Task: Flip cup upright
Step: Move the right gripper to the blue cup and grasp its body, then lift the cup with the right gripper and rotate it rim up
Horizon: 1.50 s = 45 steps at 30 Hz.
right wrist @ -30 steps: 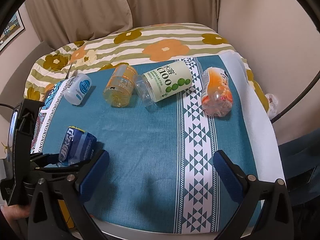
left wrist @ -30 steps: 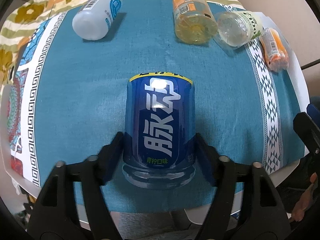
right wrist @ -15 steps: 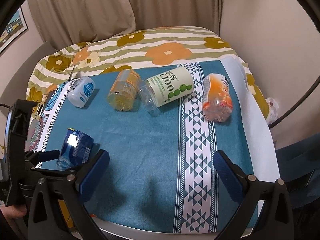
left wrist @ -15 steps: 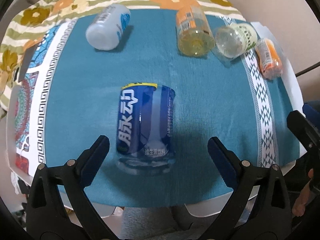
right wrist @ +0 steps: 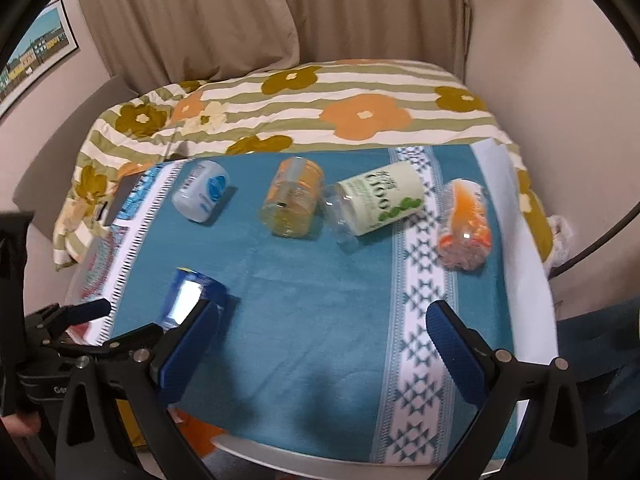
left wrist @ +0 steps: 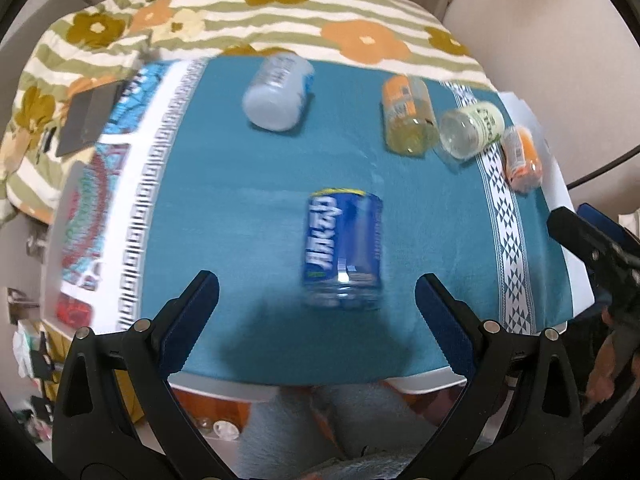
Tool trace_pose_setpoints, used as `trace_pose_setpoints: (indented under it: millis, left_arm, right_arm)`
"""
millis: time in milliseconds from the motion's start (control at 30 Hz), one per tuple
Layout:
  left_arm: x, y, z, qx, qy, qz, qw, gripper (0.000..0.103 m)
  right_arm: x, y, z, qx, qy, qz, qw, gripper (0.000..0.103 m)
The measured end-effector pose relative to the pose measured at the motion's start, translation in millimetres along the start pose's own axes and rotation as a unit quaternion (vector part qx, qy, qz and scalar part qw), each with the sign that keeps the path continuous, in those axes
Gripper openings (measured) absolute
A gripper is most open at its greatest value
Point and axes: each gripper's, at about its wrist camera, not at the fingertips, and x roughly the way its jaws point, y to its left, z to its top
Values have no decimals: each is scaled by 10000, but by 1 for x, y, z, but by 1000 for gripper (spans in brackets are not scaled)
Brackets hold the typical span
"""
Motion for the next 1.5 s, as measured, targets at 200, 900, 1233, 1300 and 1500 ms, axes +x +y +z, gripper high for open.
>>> trace_pose_setpoints:
  millis: [200,900,1233,1300,1500]
  left_arm:
    - [-17,36,2,269,-189,321,9989,103]
    - [27,132,-11,406,-150,249,9988,103]
    - [41,140,-6,388,-24,139,9991,103]
    - [43,141,-4,400,-15,152,9991,103]
    - [44,141,0,384,19,145,9992,103]
  right_arm:
    - [19,25,26,47,791,529,9954,103]
    - [148,91,36,647,2849,731,9536,87]
    - [169,88,33,864,3044,753,9456,77]
    - [172,87,31,912,3075,774,9440,77]
    - [176,85,28,1055,3151,962,9383,60]
